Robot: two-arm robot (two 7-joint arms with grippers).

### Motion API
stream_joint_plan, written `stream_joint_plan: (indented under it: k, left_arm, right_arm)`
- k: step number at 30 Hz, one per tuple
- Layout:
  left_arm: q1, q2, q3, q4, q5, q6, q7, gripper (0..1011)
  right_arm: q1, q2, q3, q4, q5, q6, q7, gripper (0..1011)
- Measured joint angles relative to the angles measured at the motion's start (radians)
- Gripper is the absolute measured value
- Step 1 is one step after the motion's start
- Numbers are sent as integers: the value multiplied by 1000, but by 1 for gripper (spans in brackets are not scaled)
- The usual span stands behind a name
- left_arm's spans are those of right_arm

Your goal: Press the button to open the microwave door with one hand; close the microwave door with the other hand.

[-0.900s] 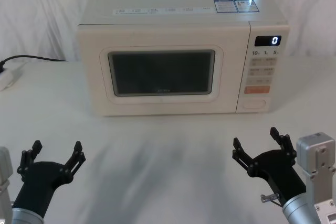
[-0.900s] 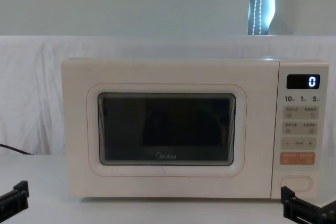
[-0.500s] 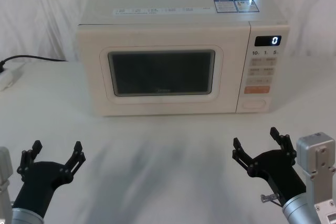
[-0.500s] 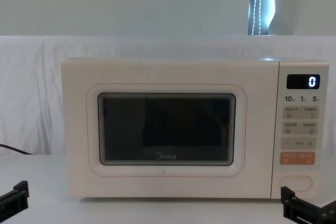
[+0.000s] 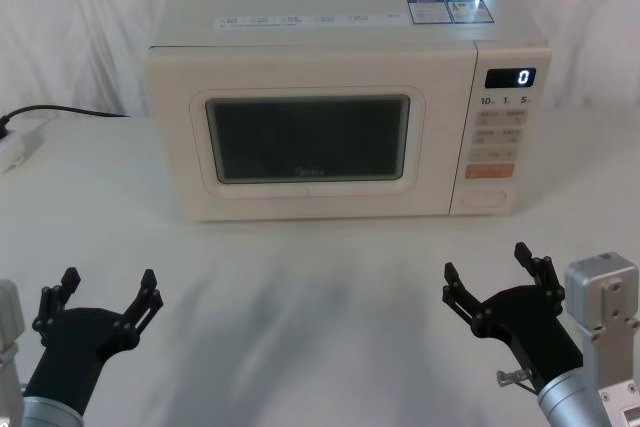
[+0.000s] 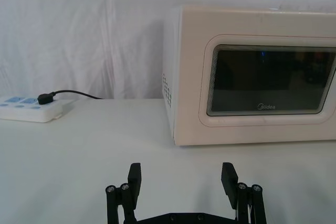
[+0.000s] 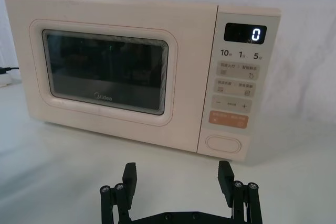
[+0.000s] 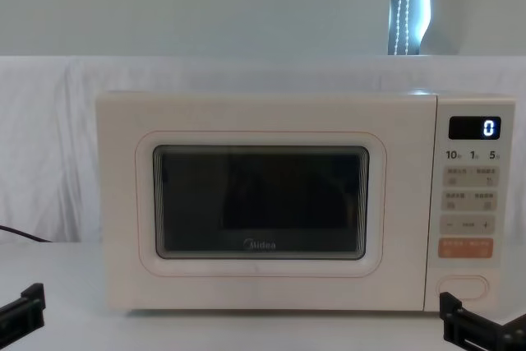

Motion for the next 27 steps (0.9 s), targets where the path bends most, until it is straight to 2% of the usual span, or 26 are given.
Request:
stream_joint_plan:
  k: [25,27]
  left_arm:
    - [0,0,0,0,0,0,0,1001]
    - [0,0,0,0,0,0,0,1001]
  right_arm:
    - [0,0,0,0,0,0,0,1002]
    - [0,0,0,0,0,0,0,963]
